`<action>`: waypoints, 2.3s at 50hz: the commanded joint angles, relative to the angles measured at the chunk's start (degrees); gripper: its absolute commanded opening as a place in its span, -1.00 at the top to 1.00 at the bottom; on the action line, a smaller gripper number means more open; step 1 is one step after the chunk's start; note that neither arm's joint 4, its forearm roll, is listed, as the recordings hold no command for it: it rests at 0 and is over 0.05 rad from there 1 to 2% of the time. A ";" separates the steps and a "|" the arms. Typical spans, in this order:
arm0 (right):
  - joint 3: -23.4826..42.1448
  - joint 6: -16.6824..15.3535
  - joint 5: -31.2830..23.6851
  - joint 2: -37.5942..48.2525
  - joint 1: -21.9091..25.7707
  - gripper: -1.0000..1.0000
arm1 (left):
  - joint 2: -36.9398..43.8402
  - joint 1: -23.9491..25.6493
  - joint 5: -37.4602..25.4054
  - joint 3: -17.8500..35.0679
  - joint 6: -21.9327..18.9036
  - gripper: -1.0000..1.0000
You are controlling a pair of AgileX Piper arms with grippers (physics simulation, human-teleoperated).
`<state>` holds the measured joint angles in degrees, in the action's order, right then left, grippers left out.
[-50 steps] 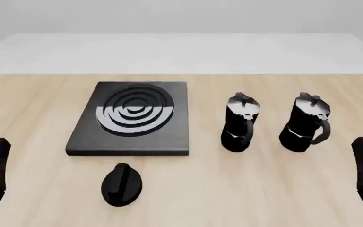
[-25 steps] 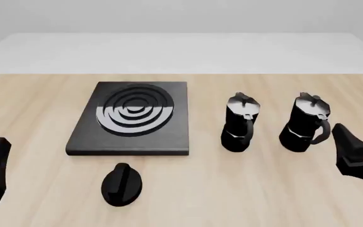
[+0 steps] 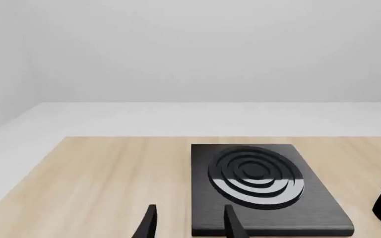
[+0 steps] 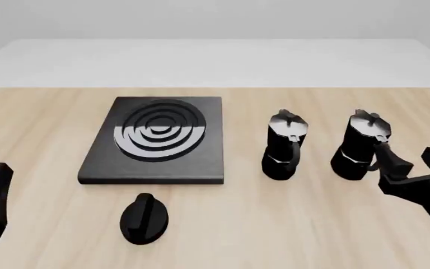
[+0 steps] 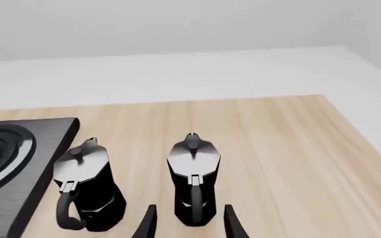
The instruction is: Put the right moka pot on the stove.
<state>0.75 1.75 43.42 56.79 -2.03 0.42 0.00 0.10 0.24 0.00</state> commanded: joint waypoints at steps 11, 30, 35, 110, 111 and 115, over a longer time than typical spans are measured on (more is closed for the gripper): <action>1.04 0.09 10.67 13.90 -0.10 -1.00 | 0.00 0.00 0.00 0.00 0.00 -1.00; 4.43 -1.54 14.97 23.09 0.31 -1.00 | 0.00 0.00 0.00 0.00 0.00 -1.00; 5.42 -2.06 16.09 25.70 0.28 -1.00 | 0.00 0.00 0.00 0.00 0.00 -1.00; 10.15 -3.01 1.95 15.63 3.37 1.00 | 0.00 0.00 0.00 0.00 0.00 -1.00; 10.24 -3.03 1.08 14.67 3.57 1.00 | 0.00 0.00 0.00 0.00 0.00 -1.00; 10.57 -3.09 -1.99 11.24 4.17 1.00 | 0.00 0.00 0.00 0.00 0.00 -1.00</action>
<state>9.96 -1.10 48.84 78.19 0.39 0.42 0.00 0.10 0.24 0.00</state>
